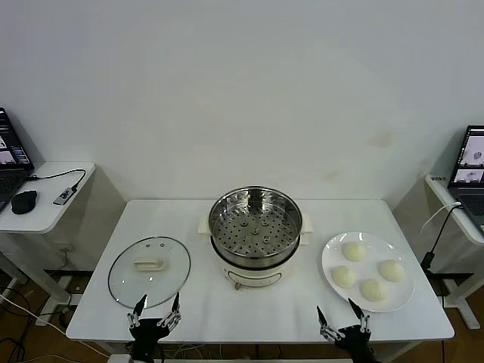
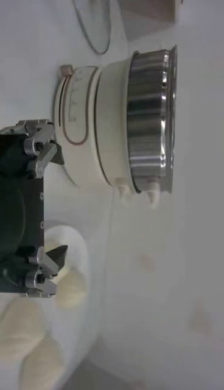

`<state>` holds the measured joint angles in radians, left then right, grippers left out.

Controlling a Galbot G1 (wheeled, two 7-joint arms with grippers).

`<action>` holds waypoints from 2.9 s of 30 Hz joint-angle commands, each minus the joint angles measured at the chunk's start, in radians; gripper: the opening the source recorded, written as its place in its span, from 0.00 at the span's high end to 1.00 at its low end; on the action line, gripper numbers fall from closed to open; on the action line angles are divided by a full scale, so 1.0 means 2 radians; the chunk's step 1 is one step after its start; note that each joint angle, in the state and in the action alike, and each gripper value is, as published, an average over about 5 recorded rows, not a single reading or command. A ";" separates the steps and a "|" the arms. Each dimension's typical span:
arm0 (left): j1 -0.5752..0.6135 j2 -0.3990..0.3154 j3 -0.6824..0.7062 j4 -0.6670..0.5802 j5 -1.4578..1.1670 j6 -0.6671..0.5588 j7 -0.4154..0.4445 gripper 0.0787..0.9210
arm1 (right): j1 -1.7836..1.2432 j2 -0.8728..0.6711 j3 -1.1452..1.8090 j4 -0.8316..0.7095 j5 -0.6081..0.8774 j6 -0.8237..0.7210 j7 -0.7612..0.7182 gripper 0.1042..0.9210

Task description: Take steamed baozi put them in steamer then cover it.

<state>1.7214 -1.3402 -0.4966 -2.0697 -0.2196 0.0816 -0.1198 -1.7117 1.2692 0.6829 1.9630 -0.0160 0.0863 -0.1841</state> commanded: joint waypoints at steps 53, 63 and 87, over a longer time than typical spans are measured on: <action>-0.017 0.021 -0.023 -0.001 0.027 0.040 0.009 0.12 | 0.771 -0.262 -0.558 -0.461 -0.174 -0.004 -0.440 0.12; -0.013 0.021 -0.031 -0.002 0.027 0.040 0.010 0.12 | 0.768 -0.226 -0.565 -0.491 -0.216 -0.009 -0.437 0.12; -0.016 0.023 -0.034 -0.002 0.026 0.042 0.011 0.12 | 0.762 -0.194 -0.547 -0.542 -0.246 -0.019 -0.434 0.31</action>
<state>1.6886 -1.2943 -0.5657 -2.0737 -0.1672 0.1646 -0.0983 -0.1938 0.8599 -0.4079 0.9134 -0.4947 0.0492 -1.0514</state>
